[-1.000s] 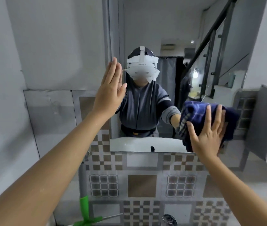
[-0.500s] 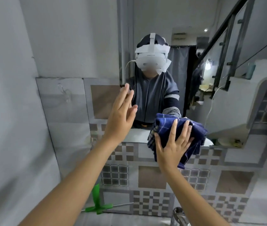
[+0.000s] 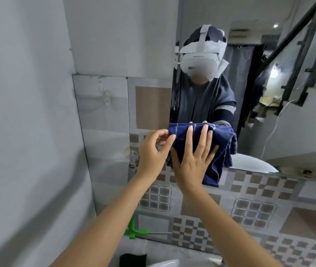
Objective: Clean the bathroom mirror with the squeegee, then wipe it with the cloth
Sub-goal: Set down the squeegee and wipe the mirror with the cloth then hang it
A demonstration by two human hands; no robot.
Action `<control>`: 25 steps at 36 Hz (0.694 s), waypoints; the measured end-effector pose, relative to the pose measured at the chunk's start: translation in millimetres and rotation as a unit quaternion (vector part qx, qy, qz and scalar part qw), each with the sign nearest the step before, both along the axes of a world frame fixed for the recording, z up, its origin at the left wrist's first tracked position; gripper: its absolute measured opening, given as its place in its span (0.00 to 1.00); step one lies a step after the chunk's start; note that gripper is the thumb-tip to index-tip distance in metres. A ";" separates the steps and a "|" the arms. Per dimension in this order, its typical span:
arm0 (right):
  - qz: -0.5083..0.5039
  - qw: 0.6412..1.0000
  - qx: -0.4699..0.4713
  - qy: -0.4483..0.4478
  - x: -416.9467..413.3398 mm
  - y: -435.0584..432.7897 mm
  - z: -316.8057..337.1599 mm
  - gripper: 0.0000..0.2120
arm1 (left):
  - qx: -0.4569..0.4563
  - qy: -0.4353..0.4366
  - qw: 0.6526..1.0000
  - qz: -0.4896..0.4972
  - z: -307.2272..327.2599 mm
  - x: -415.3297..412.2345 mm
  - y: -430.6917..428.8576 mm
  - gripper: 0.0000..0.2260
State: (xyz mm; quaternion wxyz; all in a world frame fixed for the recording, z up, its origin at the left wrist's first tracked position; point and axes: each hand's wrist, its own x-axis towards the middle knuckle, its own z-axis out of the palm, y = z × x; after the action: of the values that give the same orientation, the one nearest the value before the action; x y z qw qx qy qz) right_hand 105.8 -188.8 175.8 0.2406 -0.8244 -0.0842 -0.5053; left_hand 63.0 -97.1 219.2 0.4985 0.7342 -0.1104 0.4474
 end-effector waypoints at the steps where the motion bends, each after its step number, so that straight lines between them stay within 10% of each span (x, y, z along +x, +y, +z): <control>1: 0.001 1.000 -0.004 0.001 -0.5 0.1 0.4 0.31 | -0.015 0.004 1.000 -0.003 0.4 0.2 -0.8 0.08; 16: 0.032 0.994 -0.078 0.065 -36.2 -28.5 12.2 0.37 | -0.039 0.050 0.998 0.024 16.3 -11.1 -7.0 0.07; 25: 0.149 0.983 -0.085 0.067 -73.0 -34.9 22.3 0.31 | 0.151 0.052 0.986 -0.047 36.1 -45.1 12.3 0.05</control>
State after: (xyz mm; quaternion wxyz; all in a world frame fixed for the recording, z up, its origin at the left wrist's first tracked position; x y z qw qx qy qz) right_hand 32.8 -223.8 198.1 0.2474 -0.8521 -0.2323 -0.3985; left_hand 17.9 -84.7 255.3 0.4078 0.8170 -0.1854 0.3632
